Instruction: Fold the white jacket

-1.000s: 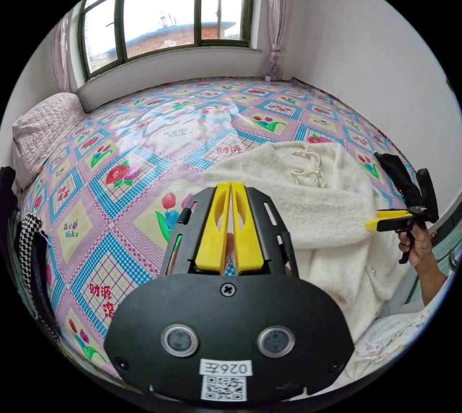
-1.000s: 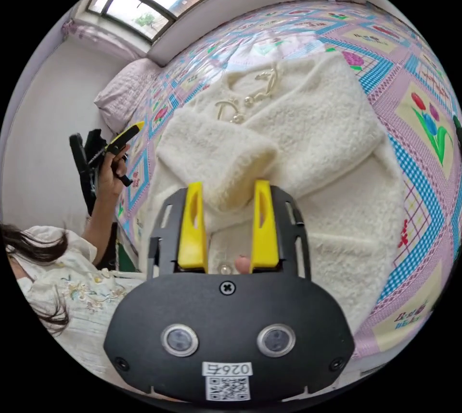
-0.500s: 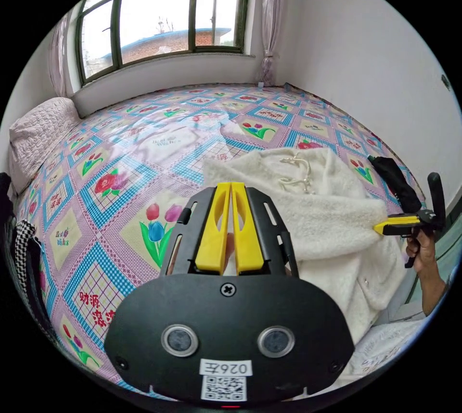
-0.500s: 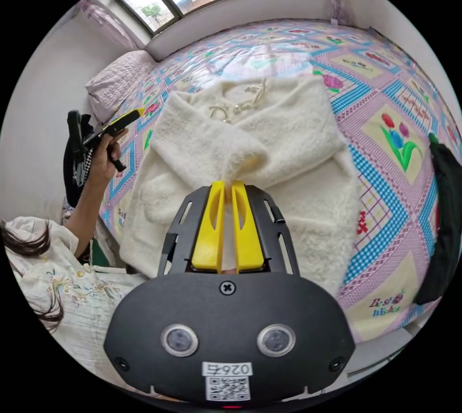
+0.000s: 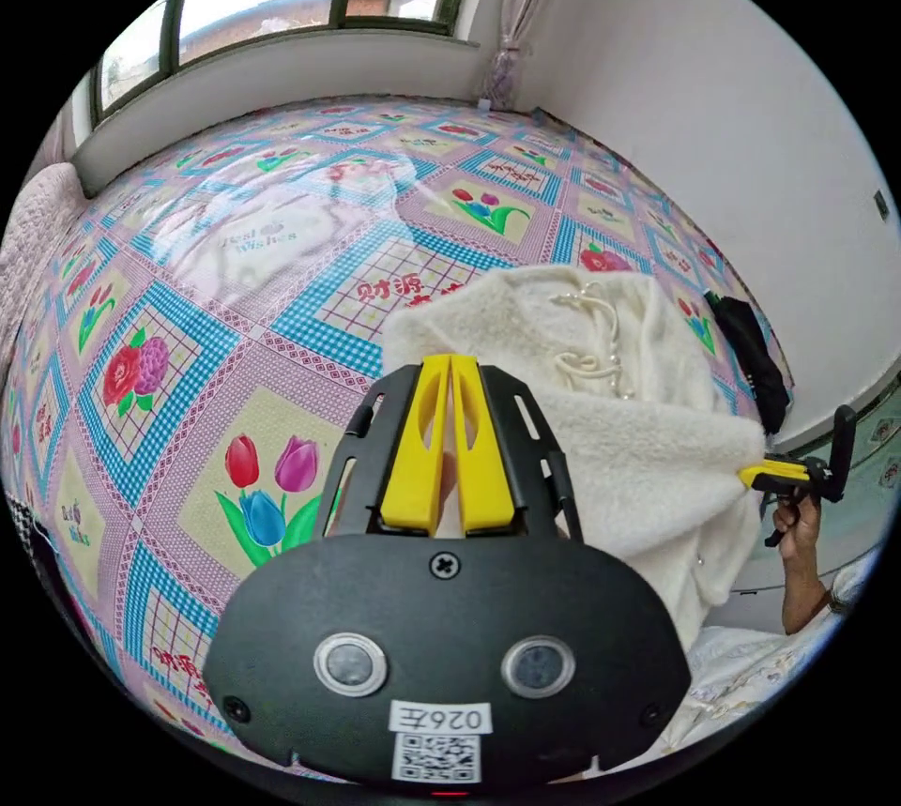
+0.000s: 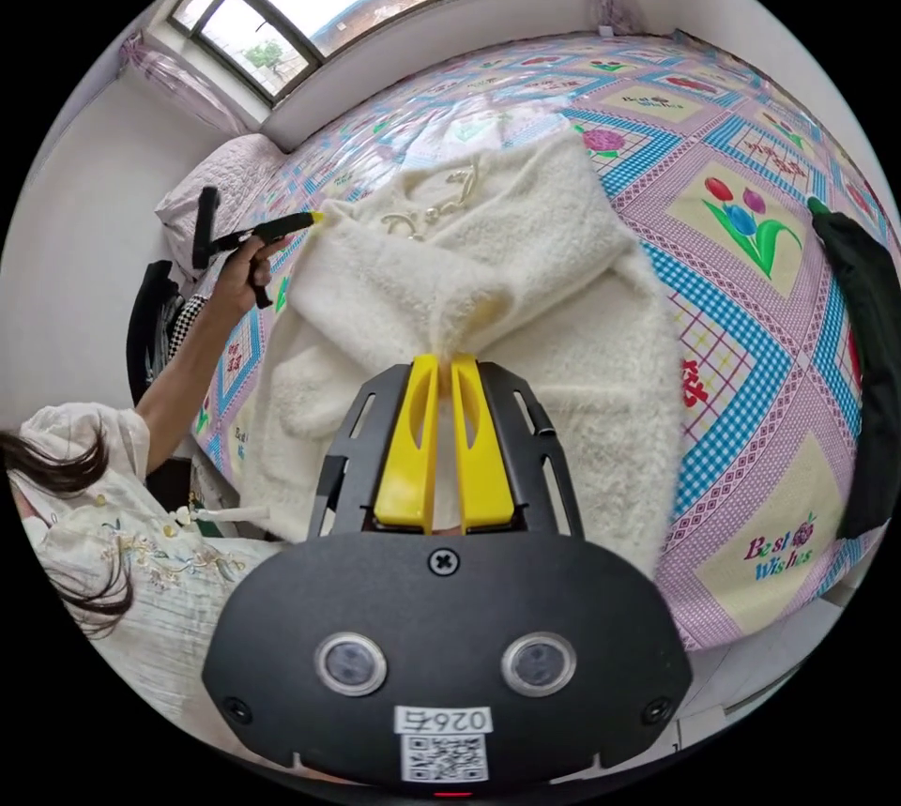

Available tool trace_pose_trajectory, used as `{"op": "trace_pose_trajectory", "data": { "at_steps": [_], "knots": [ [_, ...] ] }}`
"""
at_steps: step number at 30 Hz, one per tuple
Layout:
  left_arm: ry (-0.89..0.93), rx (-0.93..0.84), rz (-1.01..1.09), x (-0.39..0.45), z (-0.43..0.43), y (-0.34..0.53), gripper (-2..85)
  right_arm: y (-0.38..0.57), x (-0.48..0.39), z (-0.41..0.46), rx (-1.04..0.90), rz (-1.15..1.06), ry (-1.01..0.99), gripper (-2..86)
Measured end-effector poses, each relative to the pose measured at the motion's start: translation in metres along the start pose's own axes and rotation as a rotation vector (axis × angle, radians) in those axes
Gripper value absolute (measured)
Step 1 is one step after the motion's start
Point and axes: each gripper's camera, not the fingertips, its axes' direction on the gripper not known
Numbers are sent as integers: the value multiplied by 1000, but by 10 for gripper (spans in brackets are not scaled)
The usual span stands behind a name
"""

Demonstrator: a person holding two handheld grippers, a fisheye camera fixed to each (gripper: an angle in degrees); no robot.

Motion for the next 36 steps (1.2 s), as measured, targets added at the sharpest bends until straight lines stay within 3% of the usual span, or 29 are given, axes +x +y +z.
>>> {"op": "trace_pose_trajectory", "data": {
  "at_steps": [3, 5, 7, 12, 15, 21, 23, 27, 32, 36],
  "knots": [
    [26, 130, 68, 16, -18, 19, -10, -8, -5, 5, 21, -5, 19, -12],
    [-119, 25, 153, 24, 6, 18, -10, -19, -8, 22, -34, -14, 13, -10],
    [-265, -194, 224, 14, 55, 16, -10, -25, -7, 38, -77, -7, -11, -7],
    [-243, -222, 134, -17, 65, 16, -10, -28, -7, 70, -123, -2, -140, -6],
    [-300, -143, 102, -14, 41, 23, -10, -28, -3, 74, -106, 23, -153, -9],
    [-135, 73, 93, 6, -5, 60, -10, -30, -14, 79, -77, 32, -170, -11],
    [-166, 39, 132, 13, 9, 61, -10, -32, -31, 83, -78, -4, -161, -10],
    [-263, -199, 188, 6, 80, 63, -10, -26, -41, 96, -103, -7, -125, -7],
    [-291, -156, 110, 3, 67, 76, -10, -1, -26, 113, -103, 81, -199, 22],
    [-283, 39, 51, 13, 5, 114, -10, 21, -37, 105, -49, 54, -123, 35]
  ]
}}
